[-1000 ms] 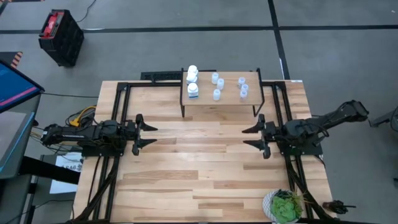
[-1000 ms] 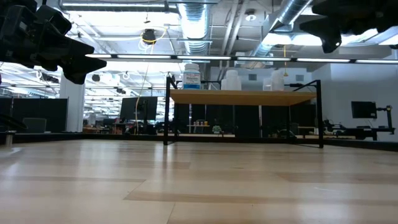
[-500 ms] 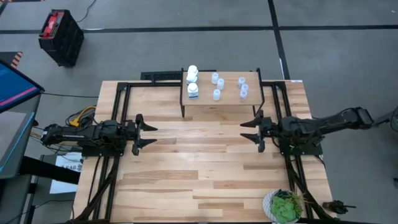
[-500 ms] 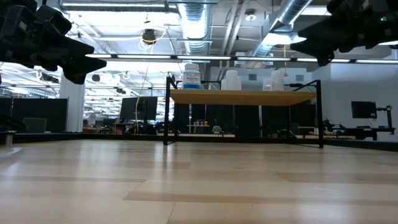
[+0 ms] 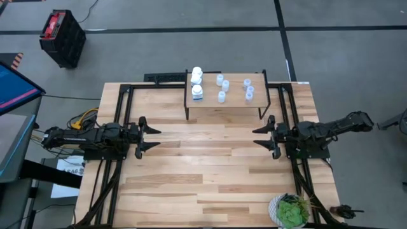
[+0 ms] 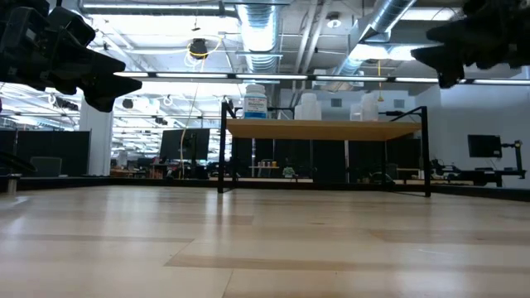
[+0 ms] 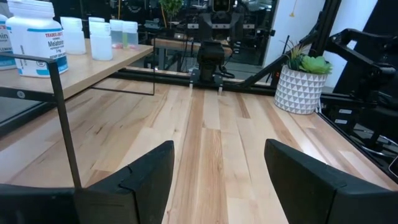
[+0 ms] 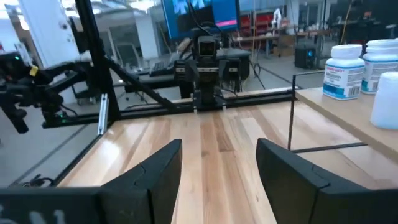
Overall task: Pick and place medicine bottles onto shelf by color
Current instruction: Return to Home Position
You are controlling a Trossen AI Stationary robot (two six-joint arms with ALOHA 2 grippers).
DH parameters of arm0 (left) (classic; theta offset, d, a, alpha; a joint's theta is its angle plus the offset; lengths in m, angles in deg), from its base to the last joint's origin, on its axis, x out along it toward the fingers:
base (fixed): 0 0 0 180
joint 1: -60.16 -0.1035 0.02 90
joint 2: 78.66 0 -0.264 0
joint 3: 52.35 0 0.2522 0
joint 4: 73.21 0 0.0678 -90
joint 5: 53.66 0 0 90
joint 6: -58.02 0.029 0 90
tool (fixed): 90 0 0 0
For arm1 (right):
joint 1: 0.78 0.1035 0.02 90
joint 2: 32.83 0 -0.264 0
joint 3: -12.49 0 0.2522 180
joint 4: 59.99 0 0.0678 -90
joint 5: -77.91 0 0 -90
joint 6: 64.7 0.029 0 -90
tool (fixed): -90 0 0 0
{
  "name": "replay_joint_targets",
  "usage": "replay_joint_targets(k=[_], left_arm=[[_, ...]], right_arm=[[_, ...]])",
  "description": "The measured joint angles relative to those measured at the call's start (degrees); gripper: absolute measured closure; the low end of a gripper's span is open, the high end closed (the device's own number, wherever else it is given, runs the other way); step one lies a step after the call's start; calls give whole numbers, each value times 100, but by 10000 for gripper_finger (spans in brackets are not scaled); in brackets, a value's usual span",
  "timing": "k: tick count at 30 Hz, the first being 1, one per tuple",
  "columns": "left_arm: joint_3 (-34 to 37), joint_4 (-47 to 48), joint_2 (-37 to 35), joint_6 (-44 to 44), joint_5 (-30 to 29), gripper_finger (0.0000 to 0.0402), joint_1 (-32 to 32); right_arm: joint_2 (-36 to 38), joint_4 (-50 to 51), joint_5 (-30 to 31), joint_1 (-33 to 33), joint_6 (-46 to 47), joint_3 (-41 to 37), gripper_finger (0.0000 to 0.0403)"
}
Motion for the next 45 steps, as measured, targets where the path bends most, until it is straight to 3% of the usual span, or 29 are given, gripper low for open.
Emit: replay_joint_targets(k=[4, 15, 29, 34, 38, 41, 45], left_arm=[[0, -1, 1, 0, 0, 164, -2], [0, -2, 0, 0, 0, 164, 0], [0, 0, 0, -1, 0, 164, -1], [0, -2, 1, -1, 0, 164, -1], [0, 0, 0, 0, 0, 164, 0], [0, 0, 2, 0, 0, 164, 0], [0, -2, 2, -1, 0, 164, 0]], right_arm=[[295, -504, 42, 99, 4, -433, 173], [652, -51, 47, 21, 19, -448, 173], [650, 283, 52, -947, -21, -448, 173], [646, 677, -195, -988, 275, -448, 173], [657, 595, -195, -950, 214, -461, 173], [657, -175, -196, -889, 103, -807, 173], [668, -406, -197, -860, -120, -821, 173]])
